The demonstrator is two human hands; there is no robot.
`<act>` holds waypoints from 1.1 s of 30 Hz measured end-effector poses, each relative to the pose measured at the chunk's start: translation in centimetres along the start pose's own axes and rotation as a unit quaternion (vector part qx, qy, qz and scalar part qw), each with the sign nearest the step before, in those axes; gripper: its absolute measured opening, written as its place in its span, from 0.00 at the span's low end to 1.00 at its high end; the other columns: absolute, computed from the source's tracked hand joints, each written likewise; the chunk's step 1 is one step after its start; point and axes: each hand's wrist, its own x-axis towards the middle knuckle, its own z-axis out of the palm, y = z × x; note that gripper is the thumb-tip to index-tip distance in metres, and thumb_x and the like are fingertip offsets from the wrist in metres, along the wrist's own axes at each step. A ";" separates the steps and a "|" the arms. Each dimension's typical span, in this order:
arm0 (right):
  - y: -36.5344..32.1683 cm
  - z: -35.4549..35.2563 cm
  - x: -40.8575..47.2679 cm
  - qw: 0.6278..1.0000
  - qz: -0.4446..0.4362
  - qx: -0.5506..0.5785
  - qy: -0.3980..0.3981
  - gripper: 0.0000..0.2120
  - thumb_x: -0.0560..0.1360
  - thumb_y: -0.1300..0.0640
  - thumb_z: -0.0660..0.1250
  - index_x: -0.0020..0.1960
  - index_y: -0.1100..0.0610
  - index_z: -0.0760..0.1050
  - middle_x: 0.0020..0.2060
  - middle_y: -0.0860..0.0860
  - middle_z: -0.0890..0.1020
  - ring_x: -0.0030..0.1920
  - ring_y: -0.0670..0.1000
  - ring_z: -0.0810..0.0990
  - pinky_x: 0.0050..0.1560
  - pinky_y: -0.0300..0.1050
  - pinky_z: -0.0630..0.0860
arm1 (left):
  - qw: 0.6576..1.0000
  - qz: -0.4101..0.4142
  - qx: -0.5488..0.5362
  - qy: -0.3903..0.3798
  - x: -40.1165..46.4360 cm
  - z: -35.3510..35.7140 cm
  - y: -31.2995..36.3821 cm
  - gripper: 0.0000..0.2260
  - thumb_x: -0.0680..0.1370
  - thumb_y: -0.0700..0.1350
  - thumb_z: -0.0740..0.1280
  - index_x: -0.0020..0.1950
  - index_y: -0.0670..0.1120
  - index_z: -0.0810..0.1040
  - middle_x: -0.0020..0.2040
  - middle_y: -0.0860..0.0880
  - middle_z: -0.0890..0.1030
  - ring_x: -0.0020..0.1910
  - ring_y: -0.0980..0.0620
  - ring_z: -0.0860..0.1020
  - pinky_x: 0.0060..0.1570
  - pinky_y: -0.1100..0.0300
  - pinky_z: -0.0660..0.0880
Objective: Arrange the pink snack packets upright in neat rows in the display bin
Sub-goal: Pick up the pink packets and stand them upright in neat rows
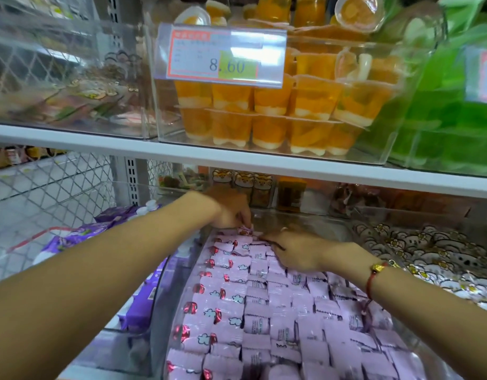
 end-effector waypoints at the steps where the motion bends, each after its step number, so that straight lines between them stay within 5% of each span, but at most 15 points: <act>1: -0.1 0.0 -0.1 1.000 0.002 -0.006 0.001 0.22 0.80 0.61 0.52 0.73 0.50 0.63 0.60 0.57 0.75 0.52 0.55 0.75 0.52 0.44 0.72 | 1.000 -0.006 -0.007 -0.004 -0.2 0.1 0.0 0.14 0.80 0.42 0.60 0.61 0.55 0.79 0.65 0.54 0.76 0.60 0.51 0.74 0.52 0.64 0.67; 4: -0.4 0.0 -0.5 1.000 0.009 0.003 0.027 0.21 0.80 0.61 0.52 0.71 0.51 0.66 0.57 0.56 0.75 0.51 0.55 0.76 0.48 0.43 0.71 | 0.996 -0.023 -0.087 0.020 -1.7 0.7 0.1 0.14 0.81 0.41 0.60 0.63 0.53 0.77 0.63 0.50 0.77 0.55 0.51 0.77 0.52 0.63 0.73; 8: -0.9 0.4 -0.2 0.987 0.004 0.061 0.152 0.15 0.80 0.59 0.54 0.65 0.53 0.70 0.51 0.53 0.78 0.48 0.54 0.77 0.46 0.44 0.74 | 0.941 -0.087 -0.200 0.258 -6.2 2.1 0.4 0.18 0.77 0.44 0.65 0.66 0.56 0.73 0.44 0.55 0.76 0.36 0.58 0.77 0.30 0.71 0.69; 10: -1.2 0.7 0.9 0.974 0.008 0.094 0.208 0.14 0.80 0.57 0.57 0.65 0.54 0.69 0.53 0.56 0.80 0.46 0.55 0.78 0.45 0.46 0.75 | 0.900 -0.149 -0.245 0.330 -8.6 2.9 1.1 0.17 0.75 0.48 0.68 0.63 0.57 0.73 0.46 0.56 0.78 0.45 0.53 0.80 0.40 0.64 0.75; 13: -1.9 1.4 3.2 0.963 0.049 0.165 0.206 0.16 0.78 0.53 0.63 0.64 0.53 0.67 0.51 0.54 0.80 0.42 0.53 0.77 0.39 0.44 0.73 | 0.873 -0.178 -0.343 0.298 -11.5 4.0 2.7 0.16 0.73 0.47 0.71 0.59 0.53 0.76 0.47 0.56 0.81 0.51 0.52 0.79 0.56 0.56 0.74; 17: -2.1 2.0 4.7 0.958 0.081 0.226 0.155 0.15 0.78 0.52 0.63 0.63 0.50 0.68 0.45 0.49 0.79 0.30 0.45 0.75 0.27 0.35 0.69 | 0.904 -0.196 -0.237 0.296 -13.5 4.2 3.6 0.17 0.75 0.49 0.67 0.64 0.54 0.75 0.51 0.58 0.83 0.54 0.54 0.80 0.55 0.57 0.75; 23: -1.2 -0.1 4.1 0.978 -0.011 0.073 0.197 0.16 0.79 0.54 0.61 0.66 0.54 0.66 0.55 0.58 0.77 0.51 0.57 0.77 0.48 0.49 0.75 | 0.915 -0.196 -0.210 0.283 -14.1 3.9 3.4 0.11 0.75 0.46 0.64 0.55 0.52 0.81 0.53 0.53 0.84 0.53 0.49 0.81 0.54 0.54 0.76; 27: -0.8 0.1 4.2 0.985 -0.014 -0.028 0.170 0.16 0.79 0.52 0.61 0.66 0.53 0.68 0.55 0.57 0.77 0.51 0.59 0.77 0.51 0.54 0.76 | 0.920 -0.191 -0.191 0.285 -14.0 4.3 3.0 0.08 0.75 0.48 0.64 0.49 0.50 0.82 0.49 0.51 0.84 0.49 0.48 0.81 0.50 0.53 0.77; 30: -0.9 1.4 4.5 0.981 -0.004 0.034 0.193 0.10 0.79 0.50 0.62 0.54 0.54 0.76 0.46 0.55 0.82 0.45 0.57 0.79 0.47 0.52 0.78 | 0.927 -0.181 -0.191 0.266 -14.1 4.3 2.8 0.09 0.75 0.48 0.63 0.49 0.48 0.81 0.49 0.50 0.84 0.49 0.47 0.81 0.51 0.52 0.77; 33: -0.7 0.7 4.9 0.984 0.037 0.090 0.151 0.21 0.79 0.41 0.54 0.43 0.53 0.78 0.29 0.49 0.79 0.30 0.50 0.78 0.36 0.44 0.76 | 0.925 -0.171 -0.237 0.243 -14.2 3.8 2.1 0.10 0.74 0.48 0.66 0.53 0.52 0.83 0.51 0.54 0.84 0.51 0.54 0.81 0.55 0.58 0.75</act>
